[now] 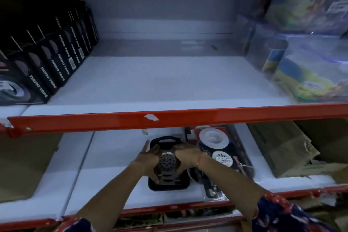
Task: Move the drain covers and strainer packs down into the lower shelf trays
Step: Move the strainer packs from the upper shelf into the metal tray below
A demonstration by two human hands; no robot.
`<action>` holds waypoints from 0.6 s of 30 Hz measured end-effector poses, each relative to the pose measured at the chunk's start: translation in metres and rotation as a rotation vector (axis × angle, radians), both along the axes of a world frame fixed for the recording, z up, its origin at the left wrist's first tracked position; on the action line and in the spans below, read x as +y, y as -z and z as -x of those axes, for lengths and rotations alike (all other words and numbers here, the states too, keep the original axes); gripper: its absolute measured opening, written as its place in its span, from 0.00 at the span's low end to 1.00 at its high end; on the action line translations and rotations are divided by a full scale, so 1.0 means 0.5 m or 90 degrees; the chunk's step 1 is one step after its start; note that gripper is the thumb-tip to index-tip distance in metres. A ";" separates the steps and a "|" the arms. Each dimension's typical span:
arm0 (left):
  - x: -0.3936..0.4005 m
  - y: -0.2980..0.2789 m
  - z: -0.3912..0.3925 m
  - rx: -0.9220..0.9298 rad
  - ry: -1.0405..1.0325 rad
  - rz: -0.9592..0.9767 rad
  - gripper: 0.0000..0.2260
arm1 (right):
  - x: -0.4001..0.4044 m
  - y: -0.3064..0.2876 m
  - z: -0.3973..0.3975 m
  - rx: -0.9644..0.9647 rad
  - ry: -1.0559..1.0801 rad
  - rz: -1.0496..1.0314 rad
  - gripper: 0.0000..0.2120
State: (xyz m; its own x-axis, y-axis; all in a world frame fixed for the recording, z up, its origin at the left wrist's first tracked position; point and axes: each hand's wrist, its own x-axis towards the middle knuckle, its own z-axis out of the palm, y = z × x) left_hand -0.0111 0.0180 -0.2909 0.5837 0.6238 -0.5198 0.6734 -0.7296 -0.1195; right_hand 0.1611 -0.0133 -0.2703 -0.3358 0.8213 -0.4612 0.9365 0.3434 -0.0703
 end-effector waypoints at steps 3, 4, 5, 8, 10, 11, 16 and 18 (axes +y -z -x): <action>0.000 0.011 -0.008 0.027 0.050 -0.056 0.52 | 0.014 0.036 0.004 -0.108 -0.073 -0.003 0.44; -0.001 0.020 -0.011 0.034 0.064 -0.071 0.51 | 0.013 0.045 0.008 -0.129 -0.094 -0.011 0.46; -0.003 0.031 -0.013 0.033 0.073 -0.083 0.50 | 0.011 0.052 0.012 -0.146 -0.108 -0.023 0.48; -0.010 0.071 -0.006 0.010 0.066 -0.071 0.37 | 0.001 0.068 0.021 -0.185 -0.131 -0.066 0.49; -0.015 0.081 -0.003 -0.013 0.055 -0.069 0.33 | -0.004 0.078 0.020 -0.198 -0.133 -0.088 0.48; -0.018 0.080 -0.003 -0.019 0.056 -0.089 0.33 | -0.006 0.079 0.018 -0.206 -0.137 -0.098 0.47; -0.038 0.046 -0.006 -0.048 0.031 -0.121 0.39 | -0.017 0.074 0.020 -0.202 -0.127 -0.105 0.39; -0.040 0.049 -0.005 -0.063 0.019 -0.113 0.38 | -0.018 0.075 0.021 -0.201 -0.112 -0.095 0.37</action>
State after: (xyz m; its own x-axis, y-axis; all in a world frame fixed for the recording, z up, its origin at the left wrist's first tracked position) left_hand -0.0087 -0.0021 -0.3152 0.6463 0.6818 -0.3427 0.6662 -0.7231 -0.1823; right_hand 0.1508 -0.0225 -0.3079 -0.3387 0.8297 -0.4437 0.8296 0.4858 0.2752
